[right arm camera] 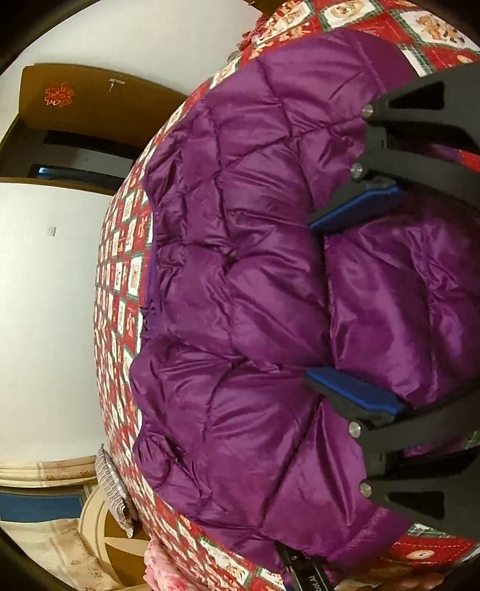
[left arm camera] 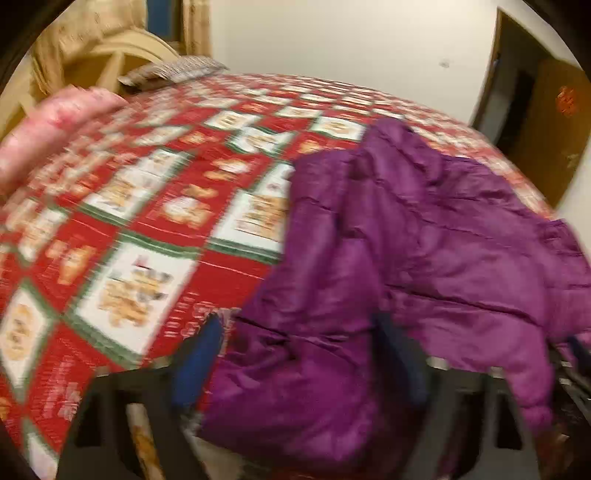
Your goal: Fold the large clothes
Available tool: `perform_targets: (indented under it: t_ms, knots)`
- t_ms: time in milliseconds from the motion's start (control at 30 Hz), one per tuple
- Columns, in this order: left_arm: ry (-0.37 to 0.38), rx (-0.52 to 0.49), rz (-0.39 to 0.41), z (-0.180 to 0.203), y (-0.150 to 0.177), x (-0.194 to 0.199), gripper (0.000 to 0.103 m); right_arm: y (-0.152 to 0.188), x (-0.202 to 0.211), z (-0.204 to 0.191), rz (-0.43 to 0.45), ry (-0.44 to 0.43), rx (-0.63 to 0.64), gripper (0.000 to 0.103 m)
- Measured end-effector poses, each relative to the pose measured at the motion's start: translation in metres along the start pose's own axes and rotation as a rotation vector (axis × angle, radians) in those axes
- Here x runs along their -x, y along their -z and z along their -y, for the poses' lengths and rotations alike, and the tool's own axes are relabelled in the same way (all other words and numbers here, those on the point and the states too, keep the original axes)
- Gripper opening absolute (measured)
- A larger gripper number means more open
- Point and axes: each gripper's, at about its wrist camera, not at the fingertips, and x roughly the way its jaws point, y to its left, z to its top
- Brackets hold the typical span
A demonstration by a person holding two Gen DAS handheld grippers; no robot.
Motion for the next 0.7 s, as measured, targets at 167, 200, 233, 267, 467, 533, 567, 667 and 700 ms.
perform_targets:
  t_ms: [167,200,233,267,467,533,567,667,700]
  knots:
    - [0.114,-0.013,0.015,0.007,0.003,0.007,0.025,0.0,-0.002,-0.003,0.003,0.008,0.004,0.08]
    - [0.134,-0.017,0.019,0.01,0.004,0.01,0.02,0.0,-0.002,-0.003,0.002,0.008,0.004,0.08]
    - [0.136,-0.025,0.024,0.012,0.003,0.011,0.017,0.0,-0.003,-0.003,0.002,0.008,0.004,0.08]
    - [0.141,-0.033,0.03,0.013,0.002,0.012,0.013,-0.001,-0.003,-0.003,0.002,0.007,0.004,0.08]
    - [0.169,-0.014,0.079,0.003,-0.003,0.035,0.007,0.001,-0.001,-0.003,-0.001,0.011,-0.002,0.08]
    - [0.171,-0.013,0.089,0.0,-0.005,0.041,0.006,0.002,0.001,-0.007,-0.004,0.026,0.001,0.08]
    - [0.175,-0.008,0.093,-0.003,-0.006,0.044,0.006,0.003,0.003,-0.01,-0.005,0.032,0.004,0.08]
    - [0.159,0.0,0.117,-0.015,-0.007,0.056,0.006,0.005,0.005,-0.022,-0.004,0.04,0.011,0.08]
    - [0.152,0.004,0.123,-0.02,-0.007,0.06,0.006,0.004,0.006,-0.025,-0.004,0.035,0.014,0.08]
